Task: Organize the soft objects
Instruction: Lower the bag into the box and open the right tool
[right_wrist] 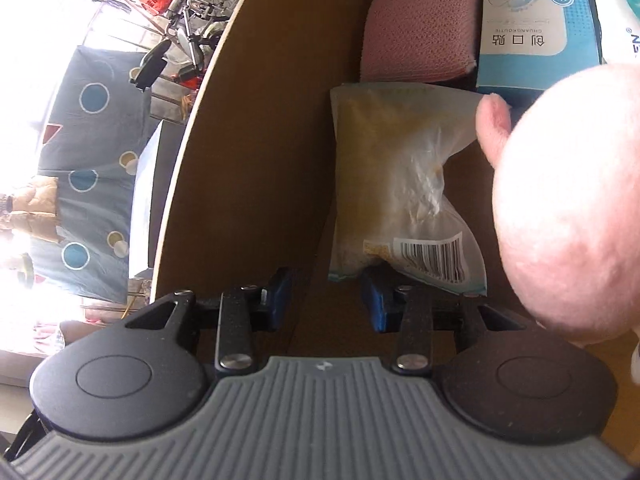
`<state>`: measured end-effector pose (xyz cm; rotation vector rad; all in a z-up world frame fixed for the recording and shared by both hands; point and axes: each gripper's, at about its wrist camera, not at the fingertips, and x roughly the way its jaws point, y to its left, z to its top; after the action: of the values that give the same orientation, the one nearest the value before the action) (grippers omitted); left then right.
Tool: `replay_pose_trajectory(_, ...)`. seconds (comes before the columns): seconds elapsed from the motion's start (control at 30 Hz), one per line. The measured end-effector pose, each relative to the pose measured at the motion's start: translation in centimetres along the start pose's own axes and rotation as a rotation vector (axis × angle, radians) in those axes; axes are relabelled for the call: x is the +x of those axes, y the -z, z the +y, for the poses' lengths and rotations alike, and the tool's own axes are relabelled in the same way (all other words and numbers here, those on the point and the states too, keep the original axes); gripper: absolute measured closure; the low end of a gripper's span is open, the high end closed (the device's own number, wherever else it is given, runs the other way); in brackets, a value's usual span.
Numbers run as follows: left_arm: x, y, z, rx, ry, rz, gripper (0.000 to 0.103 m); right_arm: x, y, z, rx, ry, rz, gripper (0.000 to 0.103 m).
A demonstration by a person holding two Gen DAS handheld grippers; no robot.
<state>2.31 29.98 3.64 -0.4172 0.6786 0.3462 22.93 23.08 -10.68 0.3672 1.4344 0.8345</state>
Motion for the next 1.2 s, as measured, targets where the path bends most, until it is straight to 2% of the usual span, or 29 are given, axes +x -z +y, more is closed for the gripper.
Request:
replay_pose_trajectory(0.03, 0.0, 0.0, 0.1, -0.001, 0.000, 0.000, 0.043, -0.5, -0.1, 0.3, -0.012, -0.009, -0.007, 0.064)
replay_pose_trajectory(0.1, 0.0, 0.0, 0.1, -0.002, 0.005, -0.002, 0.043, -2.7, -0.4, 0.9, -0.049, 0.002, -0.075, 0.063)
replay_pose_trajectory(0.17, 0.0, 0.1, 0.2, -0.007, 0.013, -0.006, 0.042, -4.7, -0.9, 1.9, -0.099, 0.079, -0.166, 0.061)
replay_pose_trajectory(0.23, 0.0, 0.1, 0.2, -0.008, 0.019, -0.011, 0.042, -5.4, -1.8, 2.4, -0.121, 0.168, -0.228, 0.053)
replay_pose_trajectory(0.3, 0.0, 0.2, 0.0, -0.007, 0.017, -0.017, 0.042, -5.1, -2.7, 1.9, -0.099, 0.218, -0.228, 0.049)
replay_pose_trajectory(0.37, -0.1, 0.2, 0.0, -0.009, 0.011, -0.020, 0.041, -4.2, -3.4, 1.7, -0.077, 0.208, -0.221, 0.049)
replay_pose_trajectory(0.43, -0.1, 0.3, 0.2, -0.014, 0.006, -0.016, 0.041, -2.8, -3.9, 2.8, -0.100, 0.235, -0.227, 0.048)
replay_pose_trajectory(0.53, -0.1, 0.4, 0.3, -0.018, -0.005, -0.011, 0.041, -2.0, -4.0, 3.6, -0.118, 0.239, -0.214, 0.041)
replay_pose_trajectory(0.6, -0.2, 0.5, 0.3, -0.022, -0.008, -0.009, 0.041, -1.8, -3.9, 3.6, -0.126, 0.229, -0.203, 0.041)
replay_pose_trajectory(0.77, -0.5, 0.6, 0.0, -0.014, -0.003, -0.017, 0.041, -4.8, -2.9, 1.7, -0.096, 0.181, -0.178, 0.042)
replay_pose_trajectory(0.93, -0.6, 0.7, 0.1, -0.021, 0.004, -0.021, 0.040, -5.0, -3.0, 0.8, -0.084, 0.187, -0.165, 0.041)
replay_pose_trajectory(1.0, -0.5, 0.8, 0.2, -0.020, 0.005, -0.017, 0.040, -4.6, -3.0, 1.0, -0.083, 0.131, -0.147, 0.037)
replay_pose_trajectory(1.1, -0.5, 1.1, 0.0, -0.016, 0.009, -0.010, 0.039, -4.8, -3.2, 0.3, -0.022, 0.002, -0.084, 0.036)
replay_pose_trajectory(1.2, -0.3, 1.5, -0.4, 0.001, 0.025, 0.000, 0.035, -7.8, -3.0, 0.3, -0.050, -0.006, -0.119, 0.036)
